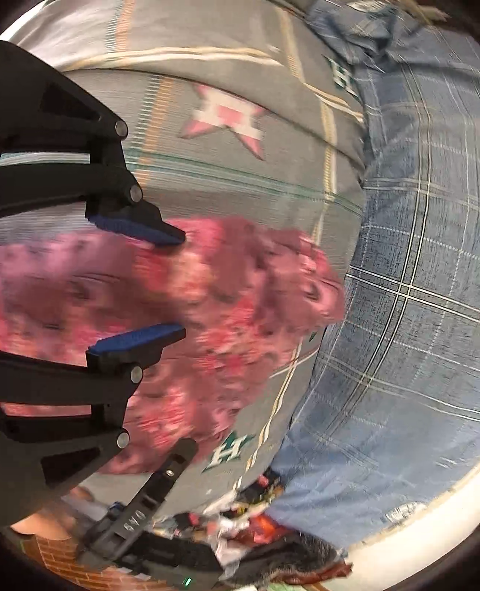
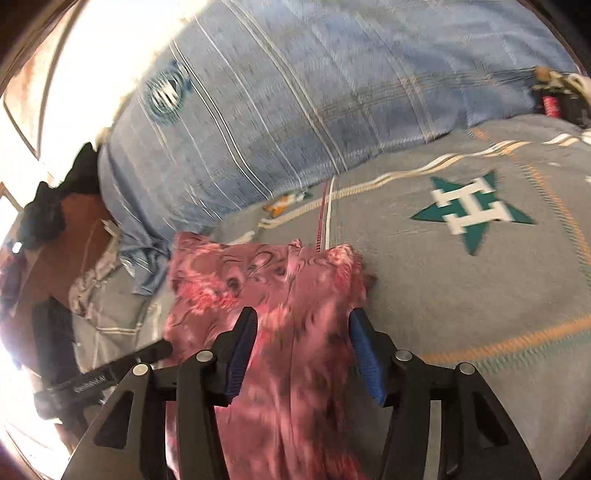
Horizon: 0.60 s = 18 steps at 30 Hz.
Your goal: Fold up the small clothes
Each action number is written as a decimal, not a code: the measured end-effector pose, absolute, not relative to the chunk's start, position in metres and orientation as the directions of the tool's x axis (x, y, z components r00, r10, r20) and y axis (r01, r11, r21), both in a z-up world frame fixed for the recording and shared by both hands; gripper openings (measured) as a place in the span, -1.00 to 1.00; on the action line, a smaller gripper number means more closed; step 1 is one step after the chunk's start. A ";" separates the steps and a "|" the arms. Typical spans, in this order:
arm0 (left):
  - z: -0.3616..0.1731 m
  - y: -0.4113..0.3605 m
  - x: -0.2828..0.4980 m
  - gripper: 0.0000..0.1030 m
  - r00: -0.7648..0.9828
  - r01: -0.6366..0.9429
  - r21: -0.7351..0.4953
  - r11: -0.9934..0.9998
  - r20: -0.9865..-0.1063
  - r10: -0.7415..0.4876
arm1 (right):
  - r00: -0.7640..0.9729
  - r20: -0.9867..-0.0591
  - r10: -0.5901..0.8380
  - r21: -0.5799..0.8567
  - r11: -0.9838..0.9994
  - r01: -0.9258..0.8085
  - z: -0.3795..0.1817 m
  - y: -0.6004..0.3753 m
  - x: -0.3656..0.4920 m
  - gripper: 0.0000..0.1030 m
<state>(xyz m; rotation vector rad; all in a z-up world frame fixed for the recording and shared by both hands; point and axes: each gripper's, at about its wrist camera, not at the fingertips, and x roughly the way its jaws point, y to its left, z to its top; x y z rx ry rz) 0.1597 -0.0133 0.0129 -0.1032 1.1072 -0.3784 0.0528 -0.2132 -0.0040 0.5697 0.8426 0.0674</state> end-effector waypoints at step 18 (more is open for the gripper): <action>0.009 0.002 0.153 0.08 0.473 0.218 -0.177 0.960 -0.841 -0.263 | 0.791 -0.569 0.226 0.449 0.891 0.069 0.011 -0.207 0.028 -0.61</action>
